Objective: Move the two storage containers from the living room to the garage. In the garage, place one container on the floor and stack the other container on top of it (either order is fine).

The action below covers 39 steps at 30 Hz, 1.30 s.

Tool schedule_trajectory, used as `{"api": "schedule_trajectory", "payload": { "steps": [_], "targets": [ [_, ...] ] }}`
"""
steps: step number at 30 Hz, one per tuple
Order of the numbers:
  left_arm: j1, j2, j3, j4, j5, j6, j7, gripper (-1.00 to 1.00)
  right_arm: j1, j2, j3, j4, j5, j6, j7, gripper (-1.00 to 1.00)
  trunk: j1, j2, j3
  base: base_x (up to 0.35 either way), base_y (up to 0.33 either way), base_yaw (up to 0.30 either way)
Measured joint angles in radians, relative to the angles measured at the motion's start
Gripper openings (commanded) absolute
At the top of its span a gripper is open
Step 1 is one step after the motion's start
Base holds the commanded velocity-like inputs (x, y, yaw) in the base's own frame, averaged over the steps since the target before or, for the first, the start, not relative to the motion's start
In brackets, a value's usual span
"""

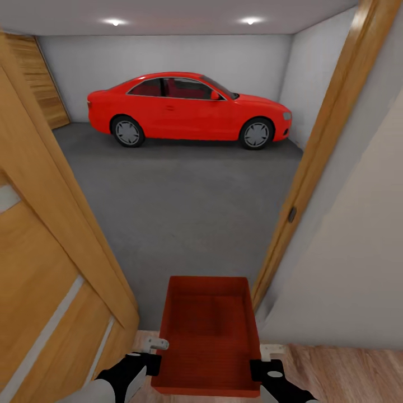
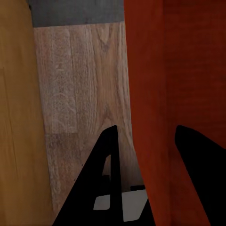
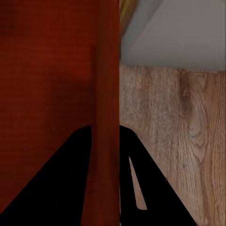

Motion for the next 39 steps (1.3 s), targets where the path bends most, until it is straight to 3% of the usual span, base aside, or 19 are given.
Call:
{"api": "schedule_trajectory", "payload": {
  "steps": [9, 30, 39],
  "targets": [
    [0.000, 0.000, 0.000, 0.000, -0.001, 0.000, 0.001, -1.00, 0.000, 0.000, -0.001, 0.000, 0.000, 0.000, 0.000, -1.00, 0.000, 0.000, 0.000, 0.152, 0.232, 0.000],
    [0.000, 0.000, 0.000, 0.000, -0.001, 0.000, 0.001, -1.00, 0.000, 0.000, 0.000, 0.000, 0.000, 0.000, 0.000, -1.00, 0.000, 0.000, 0.000, 0.004, 0.004, 0.000],
    [0.000, 0.003, -0.001, 0.000, -0.001, 0.000, 0.001, -1.00, 0.000, 0.000, 0.000, 0.001, 0.000, -0.001, 0.000, -1.00, 0.000, 0.000, 0.000, 0.292, 0.000, 0.000]
  ]
}}
